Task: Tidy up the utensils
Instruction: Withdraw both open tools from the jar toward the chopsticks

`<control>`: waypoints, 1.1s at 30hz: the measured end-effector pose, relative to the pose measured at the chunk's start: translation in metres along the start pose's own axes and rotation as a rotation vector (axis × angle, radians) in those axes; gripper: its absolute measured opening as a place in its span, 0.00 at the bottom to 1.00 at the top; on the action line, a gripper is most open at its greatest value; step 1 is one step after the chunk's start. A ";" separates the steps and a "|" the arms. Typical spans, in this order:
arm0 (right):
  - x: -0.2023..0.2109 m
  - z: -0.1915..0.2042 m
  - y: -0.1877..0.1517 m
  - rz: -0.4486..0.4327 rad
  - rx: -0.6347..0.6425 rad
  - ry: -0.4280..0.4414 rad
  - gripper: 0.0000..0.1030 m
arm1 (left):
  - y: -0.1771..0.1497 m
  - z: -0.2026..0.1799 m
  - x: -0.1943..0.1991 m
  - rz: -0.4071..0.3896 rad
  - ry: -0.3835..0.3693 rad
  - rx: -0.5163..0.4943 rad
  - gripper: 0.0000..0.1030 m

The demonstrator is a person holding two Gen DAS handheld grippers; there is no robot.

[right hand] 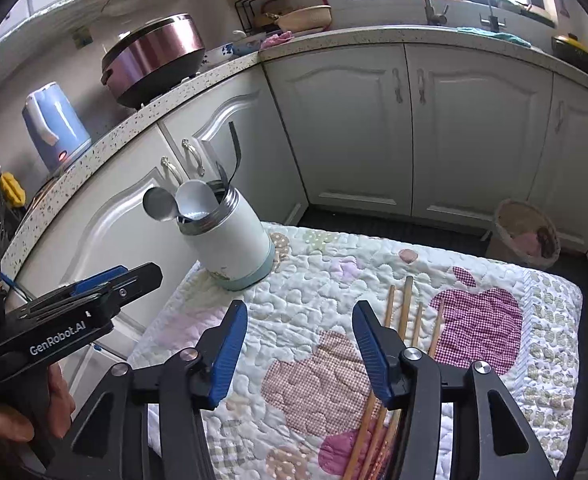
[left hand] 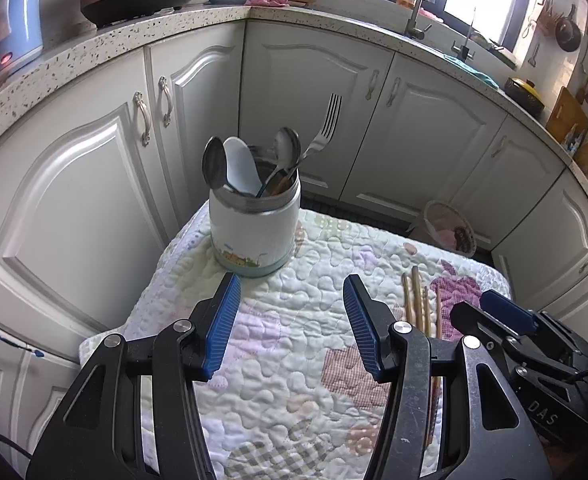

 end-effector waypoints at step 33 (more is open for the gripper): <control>-0.031 -0.126 -0.093 0.165 -0.141 -0.203 0.47 | -0.080 -0.065 -0.048 0.214 -0.185 0.005 0.52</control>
Point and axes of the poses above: each gripper's, at about its wrist camera, not at the fingertips, and x roughly against the way its jaws point, z to its left, y to its top, the point moved 9 cm from there along -x, roughly the way its jaws point, and after that the axes turned 6 degrees about -x, right-handed, at the moved point
